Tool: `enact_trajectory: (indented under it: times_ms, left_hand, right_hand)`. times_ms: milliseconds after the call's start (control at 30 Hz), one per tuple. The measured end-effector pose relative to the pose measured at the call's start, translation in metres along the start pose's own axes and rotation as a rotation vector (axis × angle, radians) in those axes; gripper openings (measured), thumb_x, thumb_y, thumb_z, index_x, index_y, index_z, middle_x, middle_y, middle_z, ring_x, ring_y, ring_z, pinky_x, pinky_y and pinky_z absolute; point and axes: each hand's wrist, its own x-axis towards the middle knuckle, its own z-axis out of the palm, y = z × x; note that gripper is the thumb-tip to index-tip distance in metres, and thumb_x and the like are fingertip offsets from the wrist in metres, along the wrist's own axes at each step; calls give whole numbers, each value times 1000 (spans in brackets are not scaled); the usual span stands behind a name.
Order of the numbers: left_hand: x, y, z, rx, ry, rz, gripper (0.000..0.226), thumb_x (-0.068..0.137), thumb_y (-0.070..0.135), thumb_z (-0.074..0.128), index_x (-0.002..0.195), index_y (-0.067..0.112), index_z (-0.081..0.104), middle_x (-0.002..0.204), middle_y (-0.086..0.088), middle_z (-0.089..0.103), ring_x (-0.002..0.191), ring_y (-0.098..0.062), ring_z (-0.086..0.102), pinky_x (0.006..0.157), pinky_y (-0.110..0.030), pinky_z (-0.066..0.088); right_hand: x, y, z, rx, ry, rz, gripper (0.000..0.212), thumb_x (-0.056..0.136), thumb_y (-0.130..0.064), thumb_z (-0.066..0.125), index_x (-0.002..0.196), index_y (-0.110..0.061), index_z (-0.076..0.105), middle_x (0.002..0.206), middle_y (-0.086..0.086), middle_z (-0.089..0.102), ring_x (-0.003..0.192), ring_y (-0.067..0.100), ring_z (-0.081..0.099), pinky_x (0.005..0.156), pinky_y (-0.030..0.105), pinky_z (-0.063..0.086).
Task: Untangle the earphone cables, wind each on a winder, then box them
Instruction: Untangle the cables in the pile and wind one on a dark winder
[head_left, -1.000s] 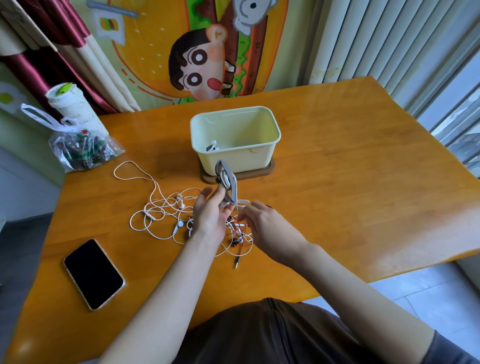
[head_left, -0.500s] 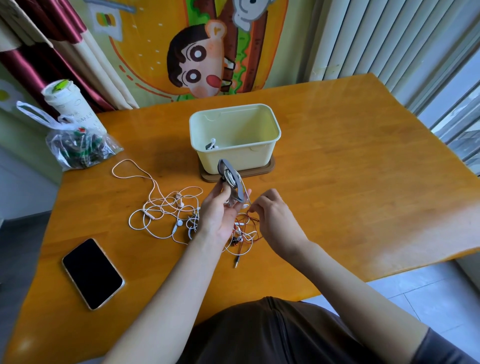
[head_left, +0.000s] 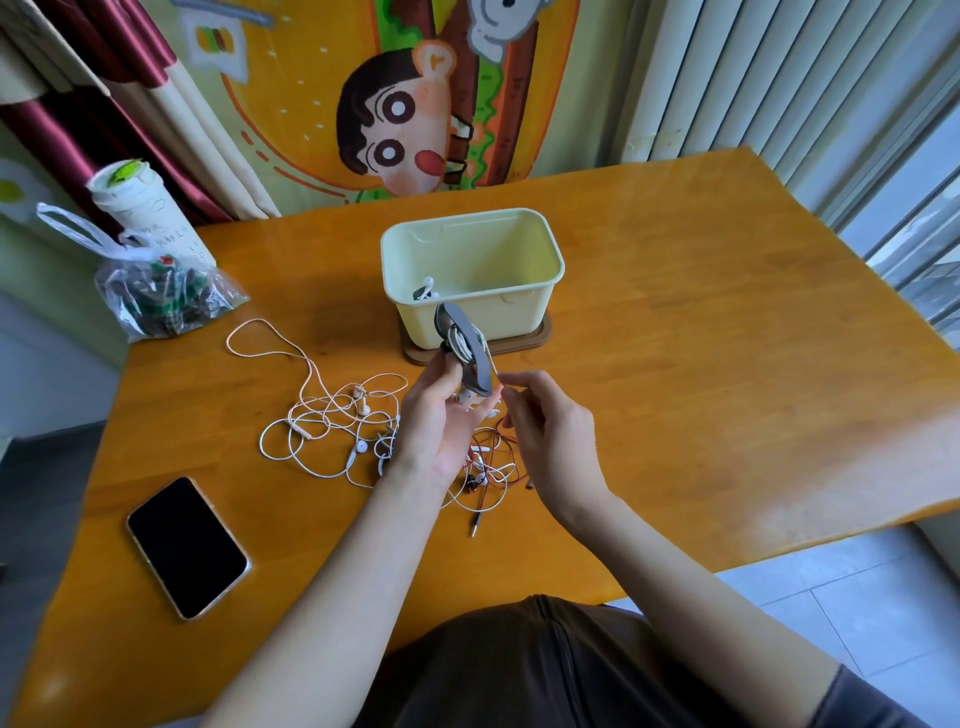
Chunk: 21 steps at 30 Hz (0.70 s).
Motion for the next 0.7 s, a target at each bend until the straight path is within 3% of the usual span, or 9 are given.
enact_trajectory:
  times_ms: [167, 333, 533, 700]
  left_hand:
    - [-2, -2, -1, 40, -35, 6, 24, 99, 13, 42, 116, 16, 59, 103, -6, 62, 87, -15, 57, 71, -29, 51]
    - [-2, -3, -1, 75, -47, 29, 23, 98, 14, 43, 110, 18, 63, 104, -6, 64, 92, -20, 53, 76, -33, 45]
    - [-1, -3, 7, 135, 29, 119, 21, 98, 13, 46, 111, 19, 62, 104, -2, 65, 93, -15, 57, 70, -30, 47]
    - [-1, -4, 13, 139, 30, 110, 20, 99, 15, 47, 109, 20, 63, 102, -1, 66, 97, -16, 58, 72, -32, 50]
  right_hand:
    - [1, -1, 0, 106, -7, 88, 9, 92, -13, 58, 95, -19, 64, 61, -7, 57, 59, 15, 55, 51, 22, 44]
    - [6, 0, -3, 133, -89, 160, 19, 90, -10, 59, 89, -28, 64, 60, -5, 60, 55, 14, 56, 49, 22, 43]
    - [10, -4, -6, 406, -90, 301, 19, 92, -5, 55, 97, -13, 72, 56, -15, 62, 55, -2, 54, 53, 9, 39]
    - [11, -7, -9, 504, -45, 406, 19, 94, -10, 55, 89, -20, 70, 52, -12, 56, 47, -2, 45, 46, 10, 35]
